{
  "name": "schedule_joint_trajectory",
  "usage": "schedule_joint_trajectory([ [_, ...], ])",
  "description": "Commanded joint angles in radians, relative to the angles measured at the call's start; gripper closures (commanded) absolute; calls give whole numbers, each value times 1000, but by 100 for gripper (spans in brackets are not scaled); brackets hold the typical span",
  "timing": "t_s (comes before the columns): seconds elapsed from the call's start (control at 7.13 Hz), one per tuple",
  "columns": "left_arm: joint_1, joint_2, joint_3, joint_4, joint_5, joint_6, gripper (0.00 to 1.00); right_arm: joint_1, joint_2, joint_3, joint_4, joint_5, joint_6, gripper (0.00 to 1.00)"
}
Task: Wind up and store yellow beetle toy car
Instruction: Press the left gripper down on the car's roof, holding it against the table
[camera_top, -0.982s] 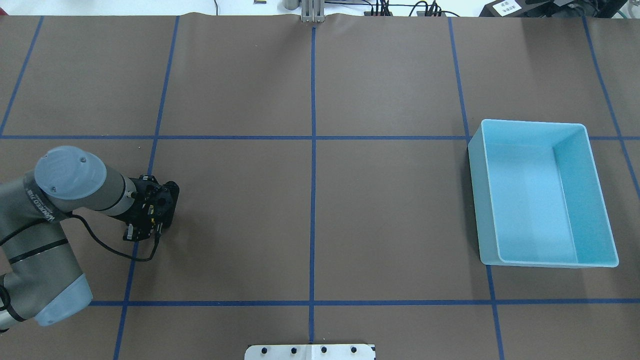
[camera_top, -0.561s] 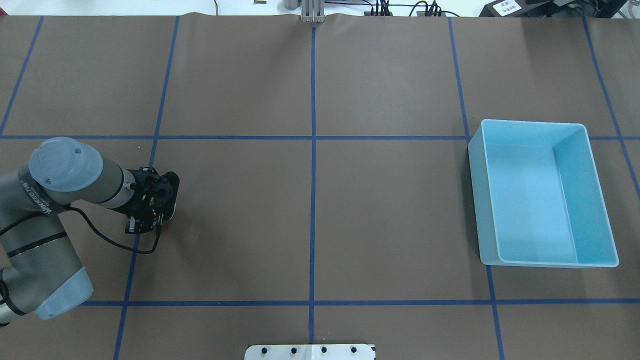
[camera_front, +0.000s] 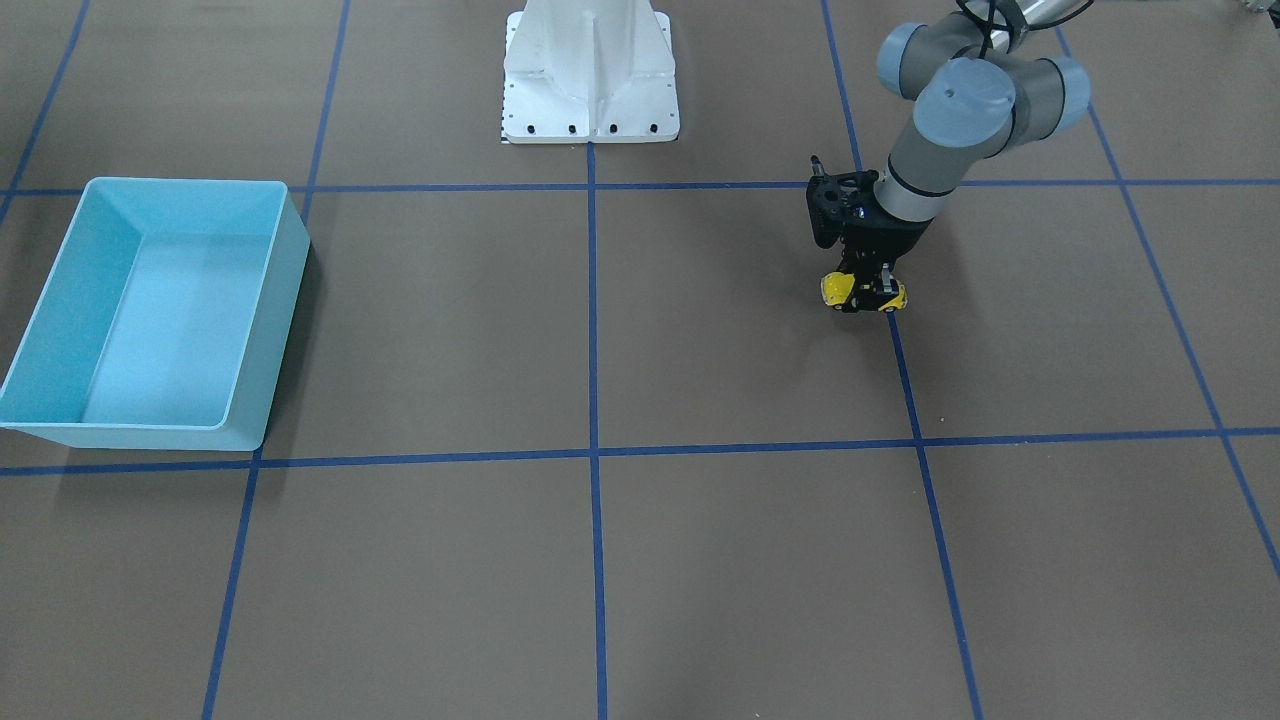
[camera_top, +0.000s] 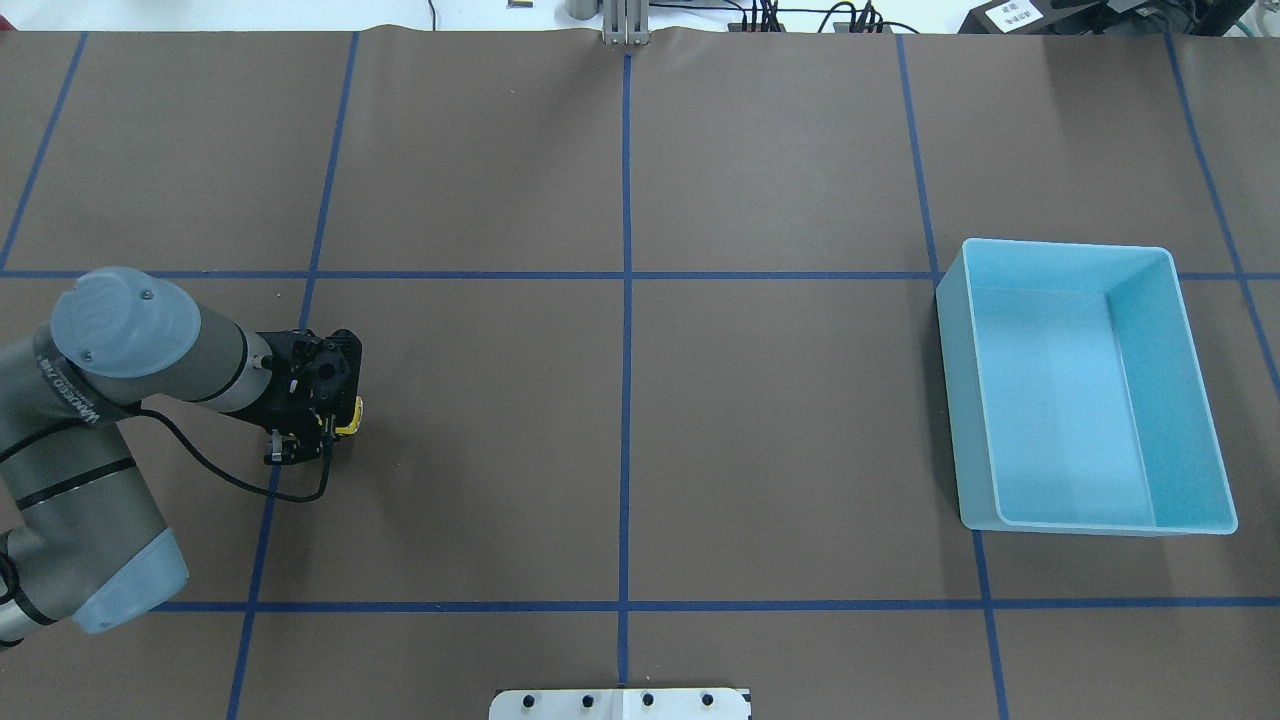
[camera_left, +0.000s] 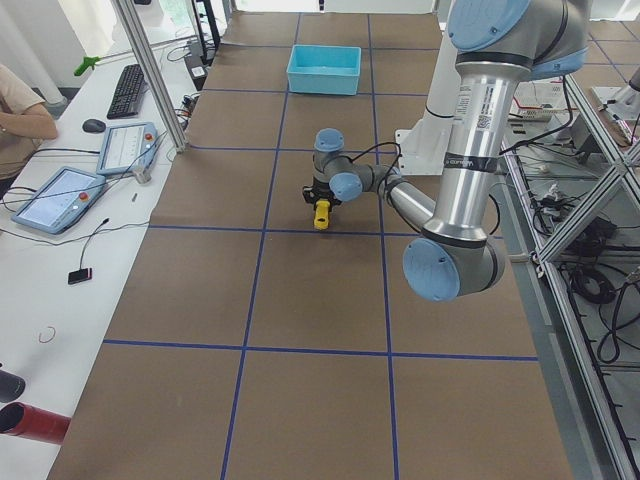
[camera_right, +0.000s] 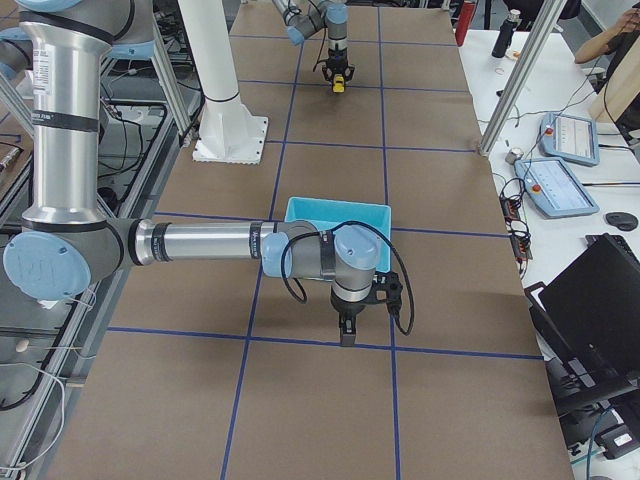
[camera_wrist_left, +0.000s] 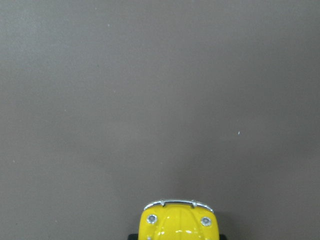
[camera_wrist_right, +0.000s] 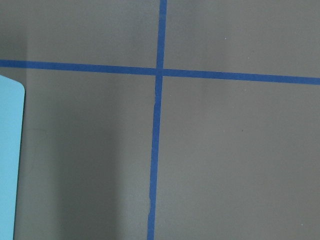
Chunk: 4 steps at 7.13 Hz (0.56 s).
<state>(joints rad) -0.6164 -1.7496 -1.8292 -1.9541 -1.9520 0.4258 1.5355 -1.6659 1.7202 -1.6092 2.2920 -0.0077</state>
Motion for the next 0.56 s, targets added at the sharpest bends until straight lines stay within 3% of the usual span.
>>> schedule_joint_trajectory([
  [0.0,7,10,13,-75,-1,18,82,0,0,-1,0,0,0,0],
  [0.42,6,10,19,-112,-1,4,73,0,0,-1,0,-2,0,0],
])
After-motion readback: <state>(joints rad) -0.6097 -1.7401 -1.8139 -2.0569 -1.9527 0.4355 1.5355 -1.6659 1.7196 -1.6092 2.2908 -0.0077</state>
